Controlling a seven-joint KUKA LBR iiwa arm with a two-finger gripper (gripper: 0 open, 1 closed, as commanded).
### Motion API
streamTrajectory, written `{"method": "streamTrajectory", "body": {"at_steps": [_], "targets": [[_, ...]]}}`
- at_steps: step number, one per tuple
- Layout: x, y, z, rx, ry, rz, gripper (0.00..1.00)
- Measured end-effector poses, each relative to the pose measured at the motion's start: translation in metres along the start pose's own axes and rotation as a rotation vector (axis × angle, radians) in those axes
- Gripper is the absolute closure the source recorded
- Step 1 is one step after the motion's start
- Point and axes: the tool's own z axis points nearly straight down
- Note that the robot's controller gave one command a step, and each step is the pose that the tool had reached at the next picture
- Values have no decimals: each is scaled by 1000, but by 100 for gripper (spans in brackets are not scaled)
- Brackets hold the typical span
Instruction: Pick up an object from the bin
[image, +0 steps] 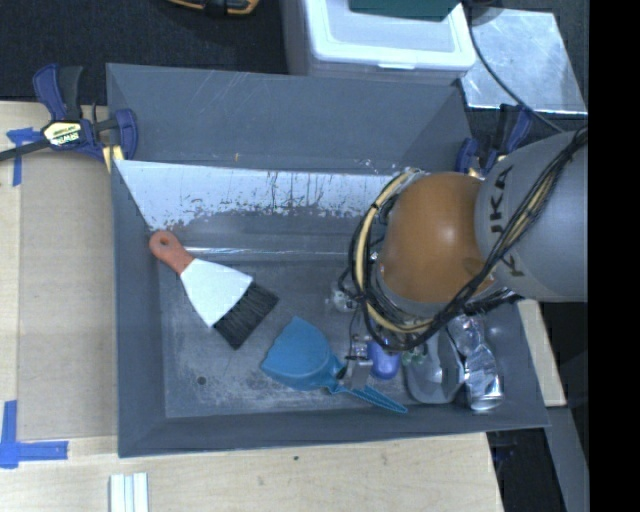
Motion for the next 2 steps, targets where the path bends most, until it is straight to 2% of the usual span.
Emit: {"method": "streamTrajectory", "body": {"at_steps": [1,2], "targets": [[0,-1,50,0,0,184,0],[-2,-10,49,0,-5,-192,0]]}}
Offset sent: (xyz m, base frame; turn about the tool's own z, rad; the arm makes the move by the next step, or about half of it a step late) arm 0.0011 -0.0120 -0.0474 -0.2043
